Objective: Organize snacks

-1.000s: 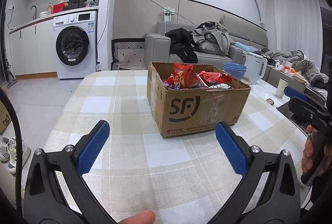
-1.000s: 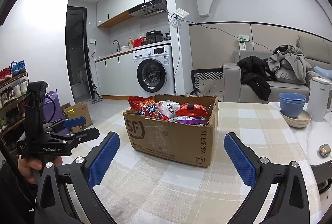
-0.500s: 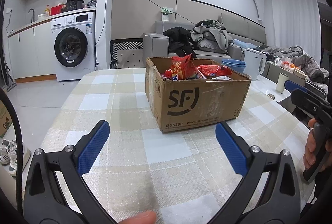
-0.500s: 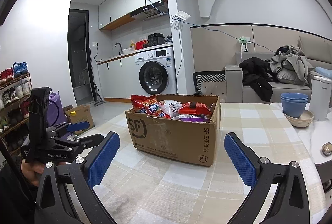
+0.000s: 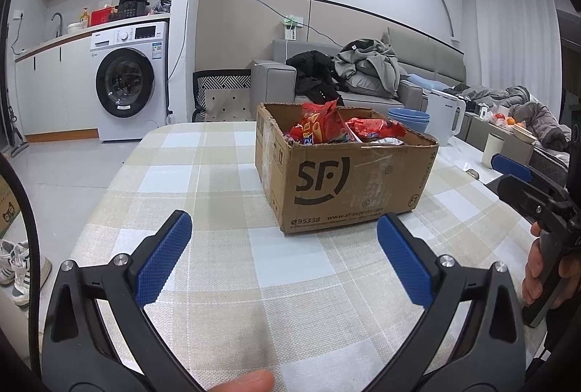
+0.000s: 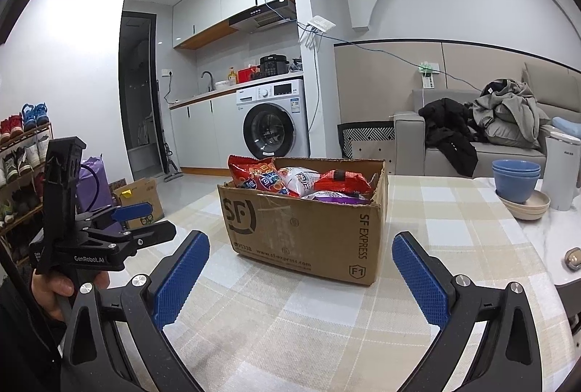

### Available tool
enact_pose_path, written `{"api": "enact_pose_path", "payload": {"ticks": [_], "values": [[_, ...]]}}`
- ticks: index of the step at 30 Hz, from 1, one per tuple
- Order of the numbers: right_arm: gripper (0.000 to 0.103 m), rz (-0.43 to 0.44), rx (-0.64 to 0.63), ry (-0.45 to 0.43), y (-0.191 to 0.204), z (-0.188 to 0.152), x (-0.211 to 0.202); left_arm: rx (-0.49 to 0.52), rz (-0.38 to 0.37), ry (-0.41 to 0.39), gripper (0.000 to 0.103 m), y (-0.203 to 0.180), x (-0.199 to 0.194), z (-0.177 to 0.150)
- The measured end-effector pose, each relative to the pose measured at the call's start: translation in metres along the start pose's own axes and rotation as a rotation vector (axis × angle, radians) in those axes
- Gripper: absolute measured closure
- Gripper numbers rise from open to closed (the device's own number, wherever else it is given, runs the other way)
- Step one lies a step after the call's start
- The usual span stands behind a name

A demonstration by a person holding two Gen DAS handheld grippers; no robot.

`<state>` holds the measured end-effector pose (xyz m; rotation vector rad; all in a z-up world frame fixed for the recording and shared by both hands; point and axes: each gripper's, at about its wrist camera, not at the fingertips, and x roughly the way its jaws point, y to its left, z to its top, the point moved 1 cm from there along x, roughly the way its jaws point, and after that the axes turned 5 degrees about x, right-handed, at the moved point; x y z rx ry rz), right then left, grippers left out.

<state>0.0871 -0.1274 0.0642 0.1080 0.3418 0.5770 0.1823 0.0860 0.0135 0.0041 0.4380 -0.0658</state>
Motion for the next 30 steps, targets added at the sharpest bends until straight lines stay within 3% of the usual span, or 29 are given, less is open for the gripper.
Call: {"api": "enact_pose_path", "payload": {"ticks": [30], "values": [[0.0, -0.003, -0.014, 0.002, 0.0014, -0.0056, 0.0028, 0.007, -0.001, -0.007, 0.001, -0.0016, -0.0016, -0.0004]]}}
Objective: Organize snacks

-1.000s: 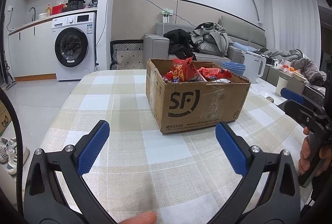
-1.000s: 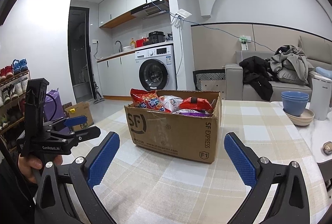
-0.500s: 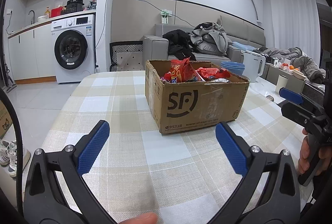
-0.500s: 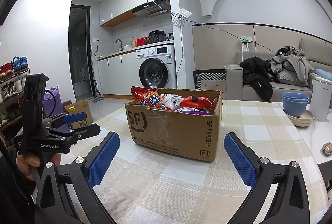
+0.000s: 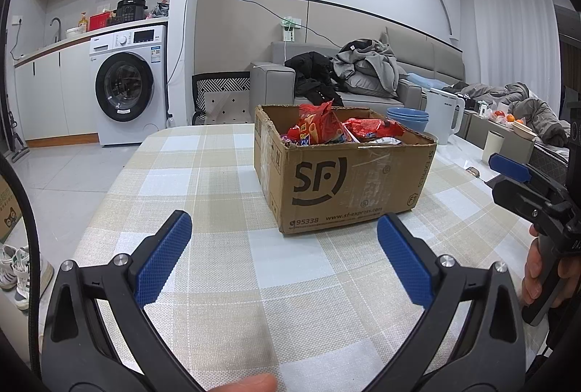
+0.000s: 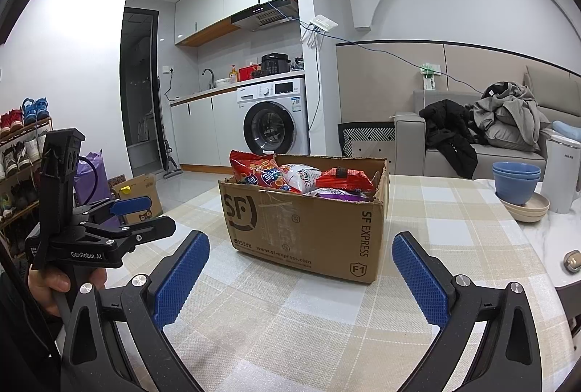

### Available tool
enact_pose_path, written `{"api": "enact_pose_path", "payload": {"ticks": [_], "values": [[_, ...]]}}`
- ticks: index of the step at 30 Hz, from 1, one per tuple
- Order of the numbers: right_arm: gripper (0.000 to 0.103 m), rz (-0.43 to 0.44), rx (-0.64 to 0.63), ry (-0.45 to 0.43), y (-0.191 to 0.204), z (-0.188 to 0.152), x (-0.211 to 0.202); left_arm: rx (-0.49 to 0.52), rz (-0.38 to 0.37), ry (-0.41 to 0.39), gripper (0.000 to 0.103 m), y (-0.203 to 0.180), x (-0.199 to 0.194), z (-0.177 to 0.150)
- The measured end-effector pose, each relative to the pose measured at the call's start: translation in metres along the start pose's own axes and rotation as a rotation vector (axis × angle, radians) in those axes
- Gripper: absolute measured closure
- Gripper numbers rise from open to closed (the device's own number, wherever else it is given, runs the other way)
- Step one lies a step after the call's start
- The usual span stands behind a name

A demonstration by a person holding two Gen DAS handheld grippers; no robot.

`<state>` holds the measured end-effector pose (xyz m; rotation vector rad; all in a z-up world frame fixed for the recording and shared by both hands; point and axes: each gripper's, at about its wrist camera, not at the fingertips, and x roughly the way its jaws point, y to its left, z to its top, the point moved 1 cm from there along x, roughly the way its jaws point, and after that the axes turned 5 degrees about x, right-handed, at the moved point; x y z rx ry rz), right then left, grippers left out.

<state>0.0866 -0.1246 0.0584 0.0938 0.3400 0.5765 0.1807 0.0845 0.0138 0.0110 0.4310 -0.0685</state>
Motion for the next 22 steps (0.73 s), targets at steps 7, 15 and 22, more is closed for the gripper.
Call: {"api": "enact_pose_path", "payload": {"ticks": [7, 15, 22], "values": [[0.0, 0.0, 0.0, 0.0, -0.0001, -0.0002, 0.0004, -0.001, 0.0, 0.0, 0.001, -0.0006, 0.0008, -0.0003], [0.0, 0.0, -0.001, 0.0, -0.0004, -0.0005, -0.0004, -0.002, 0.002, -0.001, 0.001, -0.0001, 0.0001, -0.0009], [0.0, 0.0, -0.001, 0.0, -0.0004, -0.0005, -0.0003, -0.005, 0.002, -0.002, 0.001, -0.0012, -0.0006, -0.0003]]}}
